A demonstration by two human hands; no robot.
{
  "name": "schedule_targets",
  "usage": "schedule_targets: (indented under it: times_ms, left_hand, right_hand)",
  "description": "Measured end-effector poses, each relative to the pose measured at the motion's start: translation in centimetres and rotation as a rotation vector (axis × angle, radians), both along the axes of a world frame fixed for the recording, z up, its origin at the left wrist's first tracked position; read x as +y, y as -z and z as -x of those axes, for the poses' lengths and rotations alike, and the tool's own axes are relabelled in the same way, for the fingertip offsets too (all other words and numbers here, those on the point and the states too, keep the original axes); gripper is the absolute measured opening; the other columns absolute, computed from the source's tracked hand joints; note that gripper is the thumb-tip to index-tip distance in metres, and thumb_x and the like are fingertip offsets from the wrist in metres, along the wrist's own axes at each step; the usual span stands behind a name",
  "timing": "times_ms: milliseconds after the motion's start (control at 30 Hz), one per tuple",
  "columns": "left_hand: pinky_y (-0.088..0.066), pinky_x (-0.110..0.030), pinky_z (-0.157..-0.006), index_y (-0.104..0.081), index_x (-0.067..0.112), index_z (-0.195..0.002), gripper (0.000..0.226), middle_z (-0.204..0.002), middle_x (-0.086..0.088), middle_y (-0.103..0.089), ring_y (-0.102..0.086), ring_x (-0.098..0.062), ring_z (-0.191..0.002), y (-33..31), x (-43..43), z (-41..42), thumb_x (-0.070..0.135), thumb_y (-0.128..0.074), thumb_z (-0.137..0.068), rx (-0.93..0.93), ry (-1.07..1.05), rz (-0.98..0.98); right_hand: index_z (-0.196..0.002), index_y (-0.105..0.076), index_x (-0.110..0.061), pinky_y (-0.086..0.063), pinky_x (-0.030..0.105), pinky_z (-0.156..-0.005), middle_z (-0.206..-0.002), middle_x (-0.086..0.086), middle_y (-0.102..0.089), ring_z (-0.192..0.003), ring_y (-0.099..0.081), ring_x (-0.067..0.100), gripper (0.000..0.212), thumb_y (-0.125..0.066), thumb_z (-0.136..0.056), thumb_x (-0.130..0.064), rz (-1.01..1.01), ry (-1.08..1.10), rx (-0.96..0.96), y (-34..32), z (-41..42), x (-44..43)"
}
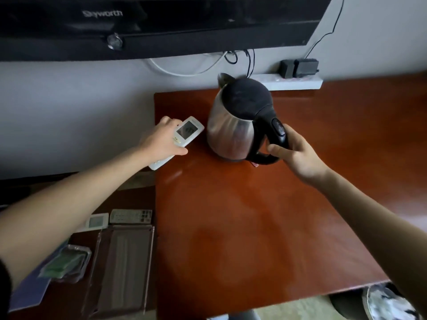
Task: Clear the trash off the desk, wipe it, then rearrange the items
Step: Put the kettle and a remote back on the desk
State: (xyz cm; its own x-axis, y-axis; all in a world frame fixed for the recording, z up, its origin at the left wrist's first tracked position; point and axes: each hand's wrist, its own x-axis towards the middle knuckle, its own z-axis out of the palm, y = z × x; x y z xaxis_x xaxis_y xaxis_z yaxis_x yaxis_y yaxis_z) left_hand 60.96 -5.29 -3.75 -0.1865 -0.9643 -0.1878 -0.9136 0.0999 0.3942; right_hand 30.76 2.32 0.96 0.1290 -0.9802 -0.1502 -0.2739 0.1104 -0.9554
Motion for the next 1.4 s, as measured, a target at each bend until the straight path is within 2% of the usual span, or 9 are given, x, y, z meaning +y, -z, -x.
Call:
schedule_targets:
  times_ms: [133,233,467,567,733,933,1100,1233,1400]
  left_hand:
    - [-0.048,-0.045,-0.081,-0.043,0.013,-0.121,0.071,-0.114,-0.008,-0.041,-0.054,-0.029,-0.093,2.3,-3.7,0.9,0.036,-0.078,-0.064,0.011,-0.138,0.025]
    - [-0.048,-0.047,-0.083,-0.039,0.008,-0.119,0.072,-0.116,-0.013,-0.037,-0.055,-0.034,-0.094,3.4,-5.0,2.1,0.037,-0.078,-0.066,0.045,-0.241,0.024]
    - [-0.042,-0.034,-0.086,-0.017,0.013,-0.143,0.089,-0.138,-0.014,-0.023,-0.048,-0.032,-0.114,3.8,-5.3,3.1,0.044,-0.068,-0.078,0.091,-0.262,-0.121]
    - [-0.033,-0.028,-0.097,-0.008,0.014,-0.147,0.105,-0.149,-0.012,-0.007,-0.034,-0.027,-0.130,3.8,-4.1,2.3,0.039,-0.076,-0.071,0.125,-0.165,-0.217]
    - [-0.018,-0.043,-0.112,0.007,0.017,-0.148,0.125,-0.155,-0.007,0.017,-0.001,-0.031,-0.142,3.6,-3.1,2.3,0.035,-0.083,-0.063,0.007,-0.025,-0.312]
    - [-0.014,-0.044,-0.113,0.009,0.017,-0.148,0.126,-0.155,-0.003,0.019,0.007,-0.029,-0.142,3.6,-2.9,1.8,0.037,-0.083,-0.063,-0.015,0.007,-0.316]
    - [-0.016,-0.043,-0.113,0.005,0.012,-0.149,0.125,-0.156,-0.006,0.017,0.003,-0.029,-0.143,4.3,-2.3,2.0,0.043,-0.081,-0.063,-0.038,-0.016,-0.254]
    - [-0.016,-0.042,-0.113,0.003,0.010,-0.149,0.123,-0.156,-0.007,0.014,0.003,-0.031,-0.142,4.0,-2.8,2.0,0.045,-0.080,-0.064,-0.020,-0.067,-0.224]
    - [-0.015,-0.043,-0.113,0.004,0.010,-0.149,0.121,-0.156,-0.007,0.015,0.005,-0.031,-0.142,3.8,-2.8,2.3,0.042,-0.079,-0.067,0.004,-0.082,-0.236]
  right_hand:
    - [-0.107,-0.050,-0.009,-0.045,0.016,-0.071,-0.087,-0.002,-0.055,-0.080,-0.055,0.004,0.030,-0.060,-0.078,-0.011,0.019,0.001,-0.014,1.7,0.2,-3.3]
    - [-0.112,-0.049,0.000,-0.042,0.020,-0.075,-0.093,0.004,-0.054,-0.086,-0.052,0.009,0.041,-0.059,-0.076,-0.016,0.042,-0.001,-0.015,2.0,0.3,-5.5]
    - [-0.112,-0.050,-0.015,-0.045,0.027,-0.081,-0.094,0.000,-0.058,-0.090,-0.056,0.009,0.032,-0.059,-0.081,-0.020,-0.017,-0.114,-0.014,1.6,0.3,-7.6]
    - [-0.118,-0.044,-0.008,-0.048,0.034,-0.083,-0.095,0.001,-0.060,-0.093,-0.058,0.017,0.039,-0.054,-0.082,-0.018,-0.057,-0.178,-0.095,1.8,-0.1,-6.7]
    - [-0.105,-0.040,-0.023,-0.050,0.036,-0.078,-0.096,-0.003,-0.057,-0.089,-0.056,0.016,0.027,-0.054,-0.082,-0.019,-0.027,-0.258,-0.100,2.0,-2.9,-5.7]
    - [-0.105,-0.045,-0.020,-0.047,0.026,-0.082,-0.097,-0.006,-0.061,-0.093,-0.059,0.009,0.029,-0.059,-0.081,-0.017,-0.011,-0.248,-0.071,2.7,-2.8,-5.3]
    - [-0.105,-0.049,-0.016,-0.049,0.032,-0.091,-0.105,0.011,-0.065,-0.101,-0.062,0.024,0.033,-0.062,-0.076,-0.010,0.078,-0.165,0.041,3.2,-3.4,-5.3]
    - [-0.109,-0.047,-0.015,-0.048,0.030,-0.090,-0.102,0.007,-0.063,-0.099,-0.061,0.019,0.038,-0.059,-0.074,-0.008,0.166,-0.021,0.108,3.1,-3.2,-6.2]
    - [-0.109,-0.049,-0.019,-0.048,0.040,-0.095,-0.101,0.001,-0.063,-0.101,-0.061,0.017,0.038,-0.060,-0.075,-0.009,0.164,0.061,0.209,3.0,0.3,-6.1]
